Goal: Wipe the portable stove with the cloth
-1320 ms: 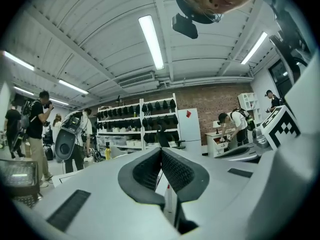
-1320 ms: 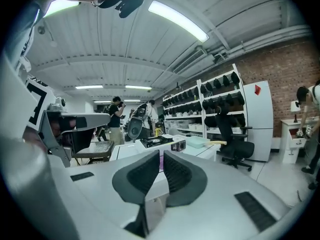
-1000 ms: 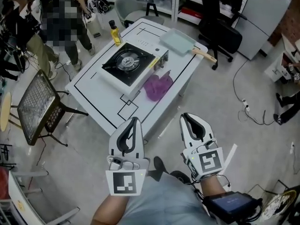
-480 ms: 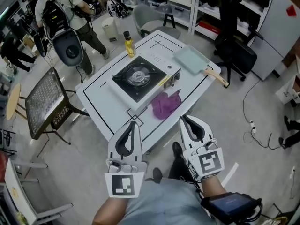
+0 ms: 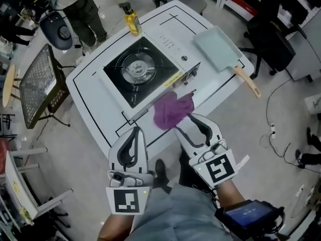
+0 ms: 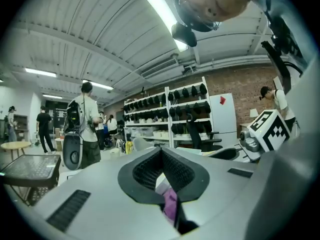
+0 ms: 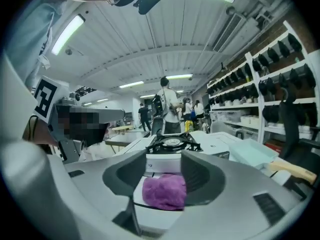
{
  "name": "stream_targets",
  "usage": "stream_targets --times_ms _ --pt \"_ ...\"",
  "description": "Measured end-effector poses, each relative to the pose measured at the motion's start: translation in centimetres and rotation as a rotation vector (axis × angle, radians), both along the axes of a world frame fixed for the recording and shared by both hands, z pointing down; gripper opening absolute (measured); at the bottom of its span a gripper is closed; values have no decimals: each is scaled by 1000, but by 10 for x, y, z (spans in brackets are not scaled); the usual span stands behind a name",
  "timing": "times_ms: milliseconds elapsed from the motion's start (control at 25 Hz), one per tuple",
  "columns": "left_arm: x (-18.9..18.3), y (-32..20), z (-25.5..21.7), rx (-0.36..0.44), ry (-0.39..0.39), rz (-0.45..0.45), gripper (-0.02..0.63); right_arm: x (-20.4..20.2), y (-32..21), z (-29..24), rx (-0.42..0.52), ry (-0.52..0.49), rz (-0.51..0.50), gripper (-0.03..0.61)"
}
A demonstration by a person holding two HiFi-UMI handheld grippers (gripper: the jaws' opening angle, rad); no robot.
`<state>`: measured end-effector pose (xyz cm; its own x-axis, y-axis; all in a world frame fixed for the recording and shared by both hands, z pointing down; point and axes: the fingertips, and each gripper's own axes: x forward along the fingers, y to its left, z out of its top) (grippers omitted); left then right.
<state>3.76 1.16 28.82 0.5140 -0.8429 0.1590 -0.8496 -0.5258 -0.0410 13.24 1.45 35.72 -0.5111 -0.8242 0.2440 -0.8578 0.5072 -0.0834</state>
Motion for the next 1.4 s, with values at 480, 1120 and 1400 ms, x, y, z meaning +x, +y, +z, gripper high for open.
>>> stream_targets --times_ms 480,1120,1400 --pt "-10 -61 106 -216 -62 -155 18 -22 -55 157 -353 203 -294 270" --pt "-21 -60 84 -192 -36 -200 18 -32 -50 152 -429 186 -358 109" --pt "-28 -50 9 -68 -17 -245 18 -39 -57 55 -288 111 -359 107"
